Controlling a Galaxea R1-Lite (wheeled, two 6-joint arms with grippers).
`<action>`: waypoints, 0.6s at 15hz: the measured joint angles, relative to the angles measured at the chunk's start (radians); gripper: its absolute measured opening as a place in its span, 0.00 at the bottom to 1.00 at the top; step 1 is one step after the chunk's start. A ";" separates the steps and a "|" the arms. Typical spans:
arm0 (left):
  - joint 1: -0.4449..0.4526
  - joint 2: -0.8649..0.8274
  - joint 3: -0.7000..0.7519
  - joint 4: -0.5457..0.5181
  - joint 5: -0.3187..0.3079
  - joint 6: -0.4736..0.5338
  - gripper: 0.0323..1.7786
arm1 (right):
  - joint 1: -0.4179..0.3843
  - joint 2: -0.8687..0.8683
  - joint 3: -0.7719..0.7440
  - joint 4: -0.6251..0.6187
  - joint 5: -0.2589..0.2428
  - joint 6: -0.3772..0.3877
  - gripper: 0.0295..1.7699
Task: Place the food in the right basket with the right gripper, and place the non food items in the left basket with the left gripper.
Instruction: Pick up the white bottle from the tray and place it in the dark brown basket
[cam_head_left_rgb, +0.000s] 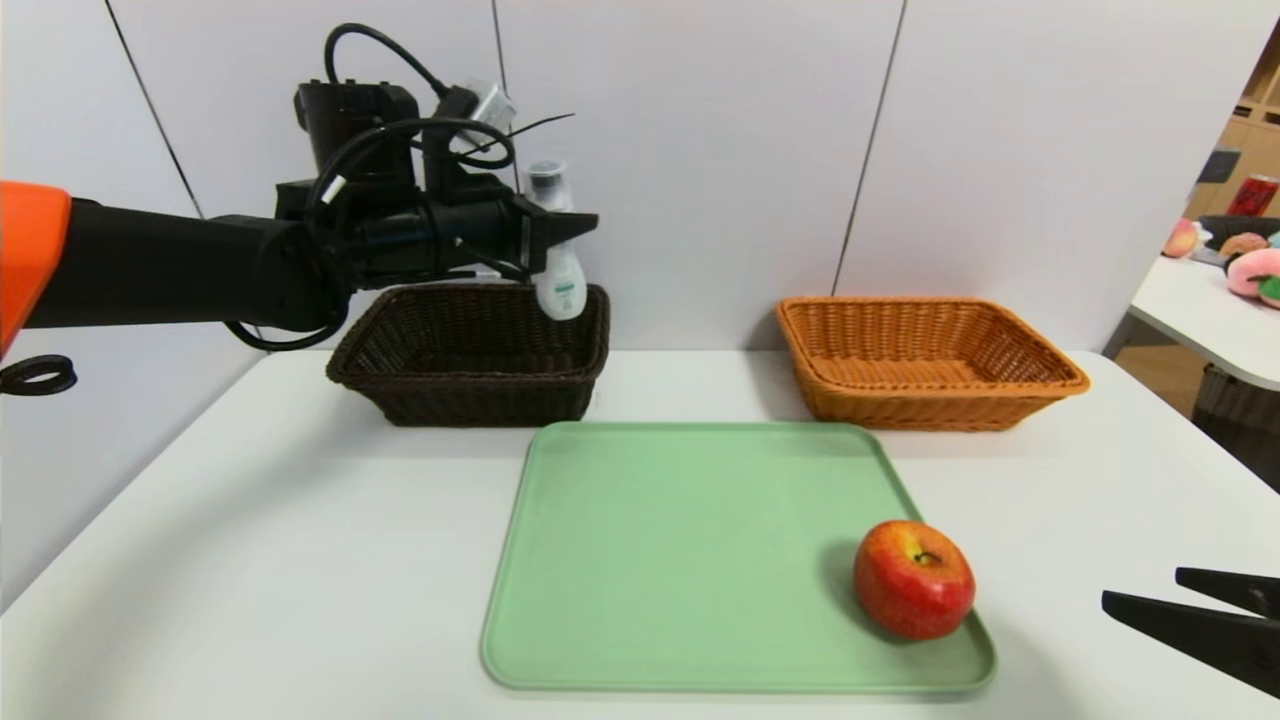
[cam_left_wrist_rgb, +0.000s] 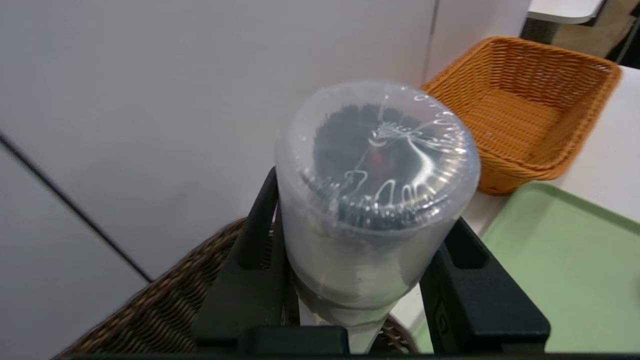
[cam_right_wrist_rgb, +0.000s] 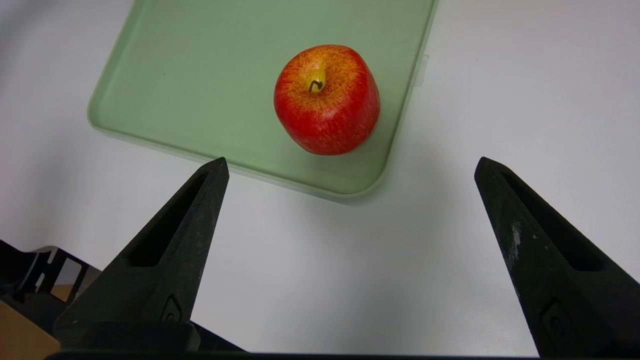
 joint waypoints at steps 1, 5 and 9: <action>0.031 0.011 -0.006 0.000 0.000 0.005 0.39 | 0.000 0.001 -0.001 0.000 -0.001 0.000 0.96; 0.084 0.064 -0.009 0.004 0.001 0.026 0.39 | 0.000 0.003 -0.001 0.001 -0.009 0.000 0.96; 0.102 0.124 -0.004 -0.003 0.001 0.026 0.39 | 0.000 0.000 0.004 0.009 -0.013 -0.002 0.96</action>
